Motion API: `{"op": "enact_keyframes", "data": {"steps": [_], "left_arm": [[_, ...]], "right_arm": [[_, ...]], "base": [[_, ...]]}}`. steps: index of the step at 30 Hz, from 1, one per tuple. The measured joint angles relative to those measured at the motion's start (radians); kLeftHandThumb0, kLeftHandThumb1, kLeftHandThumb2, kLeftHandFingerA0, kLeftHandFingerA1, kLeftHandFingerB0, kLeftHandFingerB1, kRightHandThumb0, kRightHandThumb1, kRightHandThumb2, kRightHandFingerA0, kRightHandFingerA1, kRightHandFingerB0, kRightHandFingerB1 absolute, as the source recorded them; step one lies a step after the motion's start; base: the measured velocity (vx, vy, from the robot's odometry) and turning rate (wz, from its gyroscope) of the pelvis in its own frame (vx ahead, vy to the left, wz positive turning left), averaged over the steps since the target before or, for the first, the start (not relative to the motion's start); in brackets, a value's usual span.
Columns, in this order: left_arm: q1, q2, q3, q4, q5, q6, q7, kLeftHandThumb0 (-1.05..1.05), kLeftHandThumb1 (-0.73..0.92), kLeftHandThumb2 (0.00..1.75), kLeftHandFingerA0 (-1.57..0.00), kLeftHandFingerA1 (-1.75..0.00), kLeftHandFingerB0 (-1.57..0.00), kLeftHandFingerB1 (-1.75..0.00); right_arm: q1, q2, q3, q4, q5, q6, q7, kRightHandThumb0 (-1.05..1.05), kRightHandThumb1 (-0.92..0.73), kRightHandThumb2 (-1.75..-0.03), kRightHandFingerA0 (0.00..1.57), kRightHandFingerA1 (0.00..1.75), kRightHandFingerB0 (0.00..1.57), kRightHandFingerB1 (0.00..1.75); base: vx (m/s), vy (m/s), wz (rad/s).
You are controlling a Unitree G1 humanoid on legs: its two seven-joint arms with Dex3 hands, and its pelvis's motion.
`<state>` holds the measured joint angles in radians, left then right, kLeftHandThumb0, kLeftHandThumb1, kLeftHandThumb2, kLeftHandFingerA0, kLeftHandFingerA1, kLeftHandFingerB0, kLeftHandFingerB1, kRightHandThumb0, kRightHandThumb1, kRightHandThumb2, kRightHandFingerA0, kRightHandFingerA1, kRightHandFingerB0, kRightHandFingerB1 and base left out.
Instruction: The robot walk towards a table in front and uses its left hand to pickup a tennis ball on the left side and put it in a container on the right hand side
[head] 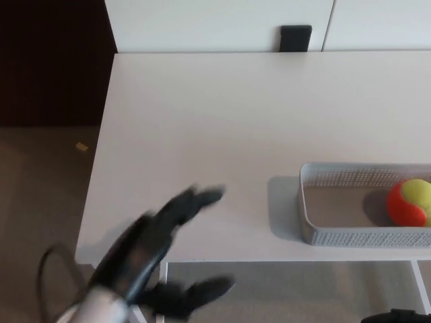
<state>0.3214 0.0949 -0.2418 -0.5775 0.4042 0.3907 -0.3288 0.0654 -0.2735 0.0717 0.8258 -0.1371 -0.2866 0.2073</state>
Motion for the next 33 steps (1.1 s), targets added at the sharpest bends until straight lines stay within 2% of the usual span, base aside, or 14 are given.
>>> {"op": "enact_keyframes", "data": {"steps": [2, 3, 6, 7, 9, 10, 14, 16, 17, 19, 23, 25, 26, 33], "left_arm": [[0.102, 0.01, 0.075, 0.005, -0.051, -0.008, -0.043, -0.74, 0.52, 0.57, -0.3, -0.32, -0.36, -0.32], [0.147, 0.015, 0.113, 0.011, -0.073, -0.012, -0.062, -0.72, 0.42, 0.81, -0.26, -0.44, -0.32, -0.43], [0.244, 0.028, 0.189, 0.032, -0.12, -0.022, -0.111, -0.72, 0.42, 0.81, -0.26, -0.44, -0.32, -0.43], [0.271, 0.031, 0.211, 0.039, -0.134, -0.025, -0.125, -0.75, 0.52, 0.57, -0.39, -0.36, -0.36, -0.32], [0.348, 0.039, 0.269, 0.06, -0.171, -0.037, -0.167, -0.71, 0.51, 0.56, -0.42, -0.4, -0.38, -0.34], [0.386, 0.048, 0.295, 0.075, -0.189, -0.049, -0.188, -0.71, 0.45, 0.87, -0.38, -0.53, -0.28, -0.44], [0.505, 0.099, 0.355, 0.15, -0.247, -0.104, -0.268, -0.74, 0.5, 0.91, -0.35, -0.53, -0.25, -0.45], [0.534, 0.117, 0.369, 0.189, -0.267, -0.129, -0.296, -0.7, 0.48, 0.87, -0.34, -0.52, -0.21, -0.43], [0.547, 0.133, 0.375, 0.227, -0.277, -0.149, -0.314, -0.66, 0.6, 0.59, -0.36, -0.39, -0.3, -0.32], [0.554, 0.15, 0.378, 0.281, -0.292, -0.178, -0.332, -0.73, 0.5, 0.83, -0.27, -0.47, -0.18, -0.41], [0.525, 0.163, 0.371, 0.422, -0.299, -0.235, -0.338, -0.79, 0.5, 0.84, -0.19, -0.45, -0.14, -0.39], [0.486, 0.16, 0.365, 0.504, -0.299, -0.257, -0.331, -0.78, 0.49, 0.83, -0.18, -0.46, -0.14, -0.4], [0.454, 0.155, 0.363, 0.556, -0.299, -0.266, -0.323, -0.66, 0.56, 0.57, -0.23, -0.34, -0.22, -0.29], [0.25, 0.104, 0.382, 0.861, -0.311, -0.316, -0.273, -0.62, 0.56, 0.56, -0.26, -0.36, -0.23, -0.29]], "right_arm": [[-0.001, 0.0, 0.002, 0.001, -0.001, 0.0, 0.0, -0.52, -0.59, -0.59, 0.82, 0.45, 0.64, 0.41], [-0.001, 0.0, 0.002, 0.003, -0.002, 0.0, 0.0, -0.54, -0.59, -0.59, 0.83, 0.46, 0.66, 0.42], [0.0, 0.0, 0.003, 0.008, -0.004, 0.0, 0.0, -0.54, -0.59, -0.59, 0.83, 0.46, 0.66, 0.42], [0.0, 0.0, 0.003, 0.01, -0.004, 0.0, 0.0, -0.53, -0.59, -0.59, 0.82, 0.45, 0.64, 0.41], [0.0, 0.0, 0.003, 0.016, -0.006, 0.0, 0.0, -0.52, -0.59, -0.59, 0.82, 0.45, 0.63, 0.41], [0.0, 0.0, 0.003, 0.019, -0.006, 0.0, 0.0, -0.51, -0.58, -0.59, 0.84, 0.46, 0.64, 0.41], [0.005, 0.0, 0.002, 0.035, -0.006, 0.0, 0.0, -0.52, -0.59, -0.58, 0.82, 0.44, 0.63, 0.4], [0.008, 0.0, 0.002, 0.04, -0.006, 0.0, -0.001, -0.5, -0.58, -0.59, 0.84, 0.46, 0.65, 0.42], [0.009, 0.0, 0.001, 0.045, -0.006, 0.0, -0.001, -0.51, -0.58, -0.59, 0.85, 0.46, 0.65, 0.41], [0.01, 0.0, -0.001, 0.053, -0.006, 0.0, -0.001, -0.5, -0.58, -0.59, 0.84, 0.46, 0.65, 0.41], [0.015, -0.001, -0.006, 0.074, -0.006, -0.001, -0.002, -0.51, -0.58, -0.58, 0.82, 0.45, 0.63, 0.4], [0.018, -0.001, -0.008, 0.081, -0.006, -0.001, -0.003, -0.49, -0.58, -0.59, 0.82, 0.46, 0.63, 0.41], [0.019, -0.001, -0.009, 0.085, -0.006, -0.002, -0.004, -0.5, -0.58, -0.6, 0.8, 0.46, 0.62, 0.4], [0.021, -0.001, -0.018, 0.093, -0.006, -0.003, -0.01, -0.52, -0.59, -0.59, 0.79, 0.44, 0.61, 0.4]], "base": [[0.0, 0.0, 0.0], [0.0, 0.0, 0.0], [0.0, 0.0, 0.0], [0.0, 0.0, 0.0], [0.0, 0.0, 0.0], [0.0, 0.0, 0.0], [0.0, 0.0, 0.0], [0.0, 0.0, 0.0], [0.0, 0.0, 0.0], [0.0, 0.0, 0.0], [0.0, 0.0, 0.0], [0.0, 0.0, 0.0], [0.0, 0.0, 0.0], [0.0, 0.0, 0.0]]}}
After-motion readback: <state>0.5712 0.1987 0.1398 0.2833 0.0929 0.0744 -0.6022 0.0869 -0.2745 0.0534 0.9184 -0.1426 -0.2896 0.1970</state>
